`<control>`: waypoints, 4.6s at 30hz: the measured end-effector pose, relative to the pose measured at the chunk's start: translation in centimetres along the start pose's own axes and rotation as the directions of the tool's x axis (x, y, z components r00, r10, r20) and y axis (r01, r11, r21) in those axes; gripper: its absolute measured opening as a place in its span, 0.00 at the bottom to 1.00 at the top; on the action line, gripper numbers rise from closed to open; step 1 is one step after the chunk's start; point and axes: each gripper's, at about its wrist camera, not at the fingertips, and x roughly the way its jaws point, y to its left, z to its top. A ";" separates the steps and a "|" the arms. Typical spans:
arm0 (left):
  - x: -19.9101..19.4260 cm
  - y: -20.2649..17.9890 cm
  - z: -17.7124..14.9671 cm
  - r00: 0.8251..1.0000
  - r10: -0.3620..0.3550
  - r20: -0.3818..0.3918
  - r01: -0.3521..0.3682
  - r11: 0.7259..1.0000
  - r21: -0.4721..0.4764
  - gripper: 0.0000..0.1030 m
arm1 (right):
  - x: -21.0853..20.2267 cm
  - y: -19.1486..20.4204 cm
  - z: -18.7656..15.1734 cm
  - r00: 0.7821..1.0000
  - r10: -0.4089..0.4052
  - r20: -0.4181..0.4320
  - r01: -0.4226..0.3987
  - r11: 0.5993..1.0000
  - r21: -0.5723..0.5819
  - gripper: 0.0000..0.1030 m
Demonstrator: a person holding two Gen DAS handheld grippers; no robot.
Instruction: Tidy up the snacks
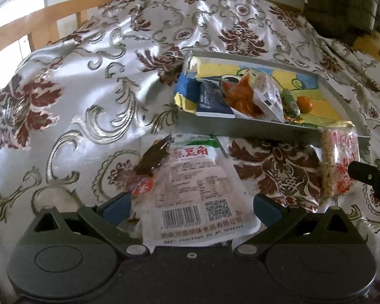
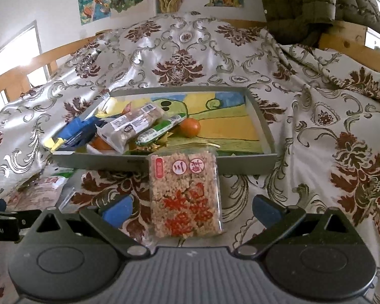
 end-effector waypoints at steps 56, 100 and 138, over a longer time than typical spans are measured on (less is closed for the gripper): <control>1.2 -2.7 -1.3 0.998 0.059 -0.025 -0.055 0.984 0.168 0.74 | 0.6 4.3 -2.9 0.969 0.171 -0.180 -0.158 0.984 0.084 0.72; 3.5 2.7 1.5 0.997 -0.061 -0.048 0.058 0.997 -0.055 0.78 | 2.9 3.1 -1.2 0.910 0.389 -0.142 -0.352 0.907 0.231 0.72; -0.2 1.7 -0.2 0.997 -0.047 -0.061 0.053 0.993 0.109 0.67 | 2.9 4.2 -0.7 0.918 0.383 -0.097 -0.365 0.916 0.167 0.72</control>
